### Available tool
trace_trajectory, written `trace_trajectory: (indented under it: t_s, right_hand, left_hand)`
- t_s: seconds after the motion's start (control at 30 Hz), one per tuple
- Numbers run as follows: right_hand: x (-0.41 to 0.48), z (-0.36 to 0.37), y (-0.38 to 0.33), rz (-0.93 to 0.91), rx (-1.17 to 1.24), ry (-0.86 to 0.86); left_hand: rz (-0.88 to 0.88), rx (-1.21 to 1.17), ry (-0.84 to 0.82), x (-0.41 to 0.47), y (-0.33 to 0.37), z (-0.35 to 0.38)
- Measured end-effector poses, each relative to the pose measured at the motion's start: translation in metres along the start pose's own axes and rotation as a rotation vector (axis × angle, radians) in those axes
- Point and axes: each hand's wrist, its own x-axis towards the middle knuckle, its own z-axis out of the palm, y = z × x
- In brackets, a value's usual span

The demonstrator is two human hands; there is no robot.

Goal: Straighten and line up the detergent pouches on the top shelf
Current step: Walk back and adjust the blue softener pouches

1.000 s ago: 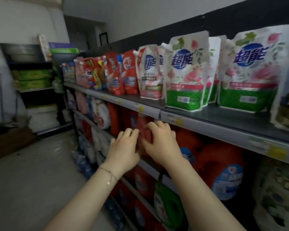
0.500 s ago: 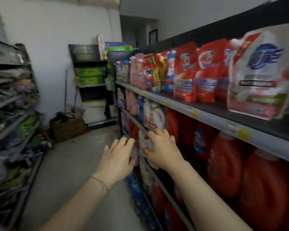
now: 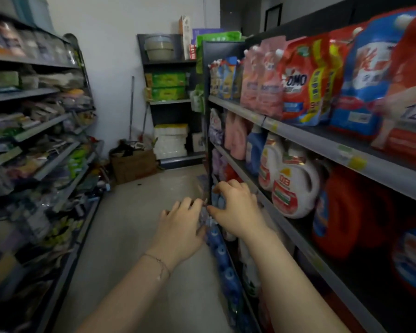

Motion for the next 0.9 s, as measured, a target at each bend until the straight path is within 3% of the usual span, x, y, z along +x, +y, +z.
trace_trajectory:
  t_s: [0.4, 0.9]
  right_hand:
    - [0.266, 0.093, 0.034, -0.105, 0.065, -0.133]
    - [0.496, 0.214, 0.047, -0.073, -0.006, -0.201]
  left_hand:
    - [-0.244, -0.016, 0.012, 0.222, -0.118, 0.059]
    - [-0.156, 0.029, -0.137, 0.430, -0.274, 0.128]
